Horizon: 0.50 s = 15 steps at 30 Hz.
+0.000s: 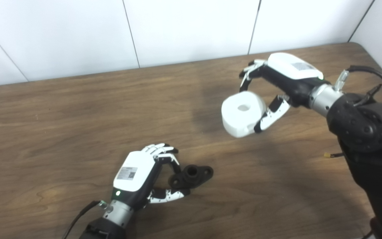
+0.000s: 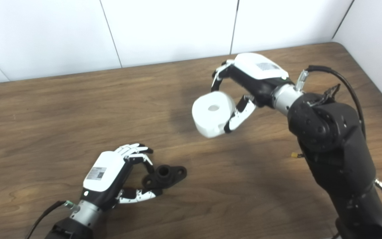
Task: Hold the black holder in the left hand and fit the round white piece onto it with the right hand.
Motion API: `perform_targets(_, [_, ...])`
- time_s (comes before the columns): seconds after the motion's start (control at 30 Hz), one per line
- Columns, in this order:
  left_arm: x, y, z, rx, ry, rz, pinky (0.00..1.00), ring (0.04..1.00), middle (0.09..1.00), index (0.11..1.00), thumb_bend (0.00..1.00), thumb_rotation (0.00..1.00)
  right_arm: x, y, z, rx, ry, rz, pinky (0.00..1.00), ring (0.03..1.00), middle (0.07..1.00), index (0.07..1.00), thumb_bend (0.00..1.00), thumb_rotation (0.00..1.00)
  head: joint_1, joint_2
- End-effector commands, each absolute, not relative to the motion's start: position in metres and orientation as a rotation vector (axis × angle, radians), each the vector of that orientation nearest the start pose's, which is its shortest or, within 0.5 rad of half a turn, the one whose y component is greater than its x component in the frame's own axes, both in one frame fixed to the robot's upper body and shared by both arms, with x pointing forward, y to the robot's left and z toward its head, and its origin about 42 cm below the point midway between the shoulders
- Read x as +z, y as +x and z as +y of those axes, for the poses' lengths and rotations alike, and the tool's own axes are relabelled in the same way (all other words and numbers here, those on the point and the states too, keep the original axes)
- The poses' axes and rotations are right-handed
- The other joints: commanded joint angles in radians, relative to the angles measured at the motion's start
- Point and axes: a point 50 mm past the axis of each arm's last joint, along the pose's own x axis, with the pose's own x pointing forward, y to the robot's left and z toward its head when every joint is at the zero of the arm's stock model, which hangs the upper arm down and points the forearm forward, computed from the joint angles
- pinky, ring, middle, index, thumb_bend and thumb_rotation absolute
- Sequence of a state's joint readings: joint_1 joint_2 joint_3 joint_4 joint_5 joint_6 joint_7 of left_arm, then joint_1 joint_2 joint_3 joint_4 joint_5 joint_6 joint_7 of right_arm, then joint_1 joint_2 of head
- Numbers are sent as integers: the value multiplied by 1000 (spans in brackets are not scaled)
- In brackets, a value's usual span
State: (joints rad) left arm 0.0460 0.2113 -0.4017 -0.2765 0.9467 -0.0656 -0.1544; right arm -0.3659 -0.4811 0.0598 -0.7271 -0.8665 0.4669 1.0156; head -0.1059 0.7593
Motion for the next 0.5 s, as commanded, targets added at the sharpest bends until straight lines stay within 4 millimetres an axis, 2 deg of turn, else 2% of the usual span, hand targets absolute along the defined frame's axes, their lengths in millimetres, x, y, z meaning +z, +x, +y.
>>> perform_targets(0.0, [136, 237, 151, -512, 1138, -317, 837, 851, 791, 487, 518, 55, 353, 284, -252, 336, -1316, -173, 795, 920, 829, 483, 525, 139, 3, 6])
perform_targets(0.4, [139, 238, 146, -514, 1139, -316, 834, 849, 791, 486, 518, 55, 338, 265, -225, 440, -1264, -227, 759, 921, 830, 483, 525, 139, 12, 27])
perform_targets(0.47, [139, 238, 146, -515, 1140, -316, 833, 849, 792, 486, 518, 55, 335, 263, -219, 448, -1254, -246, 777, 919, 828, 483, 525, 139, 11, 29])
